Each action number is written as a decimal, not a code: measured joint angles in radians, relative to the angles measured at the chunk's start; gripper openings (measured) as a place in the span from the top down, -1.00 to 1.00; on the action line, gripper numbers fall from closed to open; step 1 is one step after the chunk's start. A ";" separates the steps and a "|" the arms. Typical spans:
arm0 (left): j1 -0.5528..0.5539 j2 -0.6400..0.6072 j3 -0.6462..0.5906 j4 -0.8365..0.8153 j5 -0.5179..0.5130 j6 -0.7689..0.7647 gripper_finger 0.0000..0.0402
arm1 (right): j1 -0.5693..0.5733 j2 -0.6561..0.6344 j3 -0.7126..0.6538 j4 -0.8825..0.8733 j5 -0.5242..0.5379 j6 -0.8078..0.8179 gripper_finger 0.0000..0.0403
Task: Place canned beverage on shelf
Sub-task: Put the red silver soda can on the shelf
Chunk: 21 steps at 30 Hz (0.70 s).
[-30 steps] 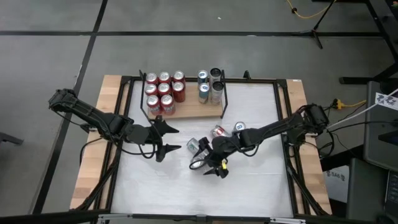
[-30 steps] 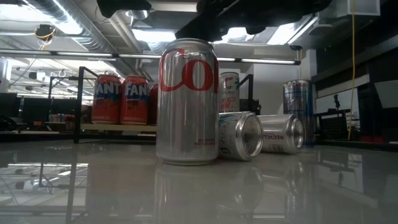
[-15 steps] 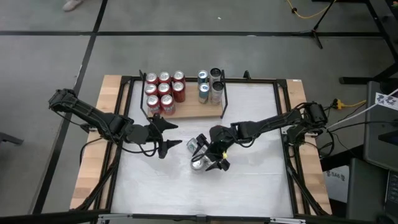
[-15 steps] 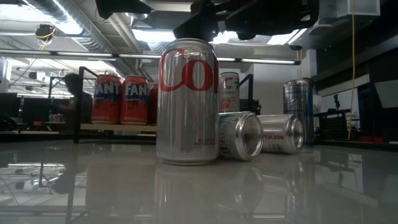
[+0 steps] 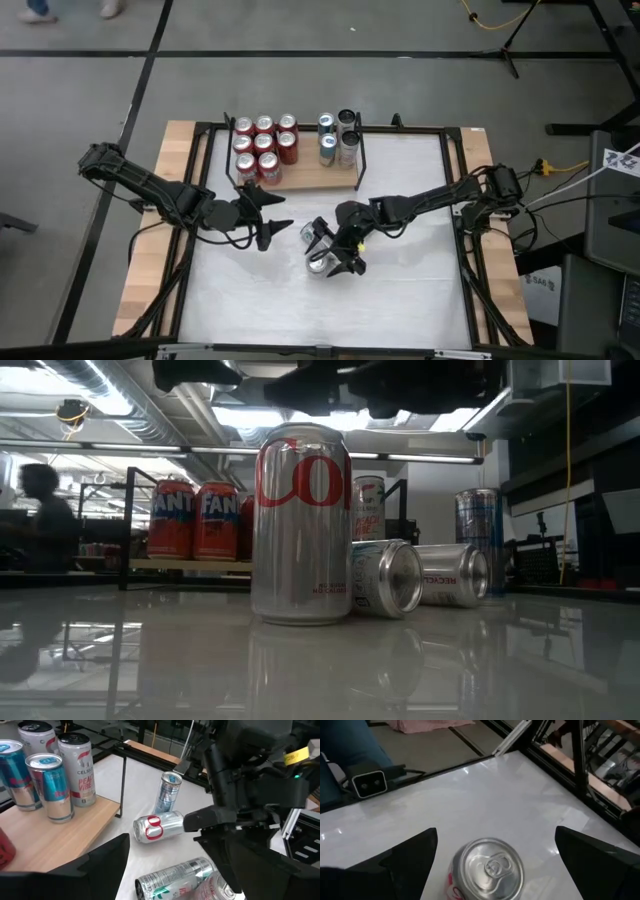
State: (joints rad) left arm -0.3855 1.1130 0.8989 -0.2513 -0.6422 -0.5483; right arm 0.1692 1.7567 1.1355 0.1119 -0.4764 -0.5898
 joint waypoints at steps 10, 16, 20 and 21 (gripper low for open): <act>0.001 0.000 0.000 0.002 -0.031 -0.001 -0.60 | 0.000 0.038 0.000 0.013 -0.016 -0.001 -0.96; 0.001 0.000 0.000 0.006 -0.034 -0.002 -0.60 | 0.000 0.079 0.005 0.010 -0.015 0.010 -0.96; 0.001 0.000 0.000 0.005 -0.041 -0.003 -0.60 | 0.000 0.106 0.005 0.018 -0.015 0.009 -0.96; 0.001 0.000 0.000 0.005 -0.044 -0.002 -0.60 | 0.000 0.113 0.005 0.020 -0.016 0.009 -0.96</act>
State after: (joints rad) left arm -0.3843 1.1130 0.8986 -0.2459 -0.6858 -0.5507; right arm 0.1692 1.8700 1.1404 0.1320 -0.4919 -0.5807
